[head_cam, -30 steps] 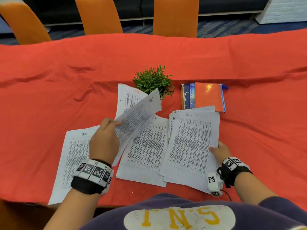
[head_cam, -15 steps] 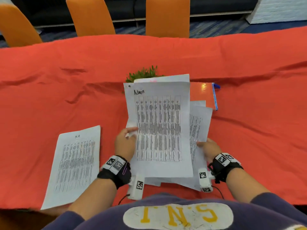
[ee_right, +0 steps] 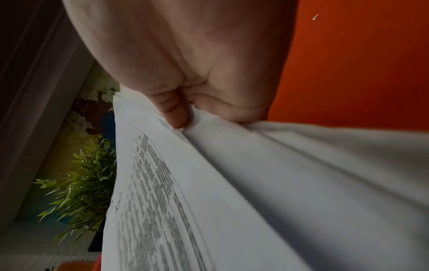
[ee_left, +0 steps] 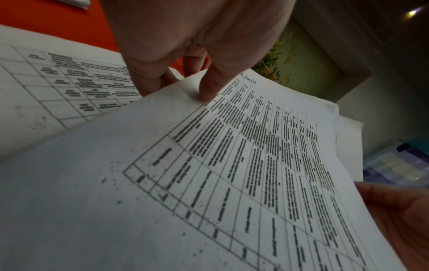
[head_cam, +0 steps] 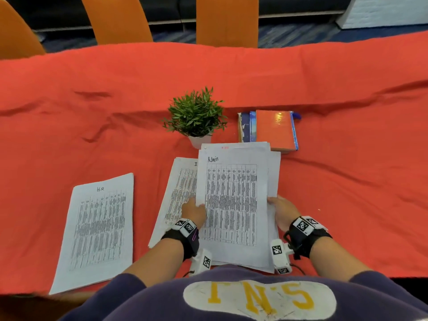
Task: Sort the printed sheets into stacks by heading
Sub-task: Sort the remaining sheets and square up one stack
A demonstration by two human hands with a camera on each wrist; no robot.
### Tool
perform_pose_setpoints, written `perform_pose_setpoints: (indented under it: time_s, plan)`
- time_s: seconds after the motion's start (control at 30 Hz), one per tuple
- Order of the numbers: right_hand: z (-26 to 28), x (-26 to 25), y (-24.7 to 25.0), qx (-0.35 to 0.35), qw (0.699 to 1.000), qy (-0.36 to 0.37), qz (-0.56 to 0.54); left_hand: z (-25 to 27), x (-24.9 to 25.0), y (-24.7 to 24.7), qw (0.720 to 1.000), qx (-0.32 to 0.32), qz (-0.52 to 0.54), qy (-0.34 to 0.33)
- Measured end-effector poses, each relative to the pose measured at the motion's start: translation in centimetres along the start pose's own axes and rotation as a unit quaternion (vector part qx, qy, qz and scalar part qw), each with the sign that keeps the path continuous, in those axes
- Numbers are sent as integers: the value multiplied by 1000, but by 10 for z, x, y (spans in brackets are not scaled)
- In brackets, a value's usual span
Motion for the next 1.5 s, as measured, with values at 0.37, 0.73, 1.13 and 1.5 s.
perform_pose_setpoints:
  time_s: [0.37,0.73,1.13,1.5]
  plan:
    - [-22,1,-13,-50,988,40,143,-17,-4,3,998,-25,-44,-24]
    - [-25,10,4,21,989,5,149,-60,-67,70,987,100,-78,96]
    - [-31,13,11,48,986,-18,157,-28,-7,87,974,139,-153,-96]
    - [-38,14,34,82,988,-46,122,67,93,139,928,238,-92,-273]
Point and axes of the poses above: each hand's wrist, its own z-axis away from the middle knuckle, its own y-axis out of the back of the hand, x = y × z, the point moved 5 cm from there along -z, towards the middle knuckle, and after that the axes turned 4 degrees about -z, right-handed, at the moved point
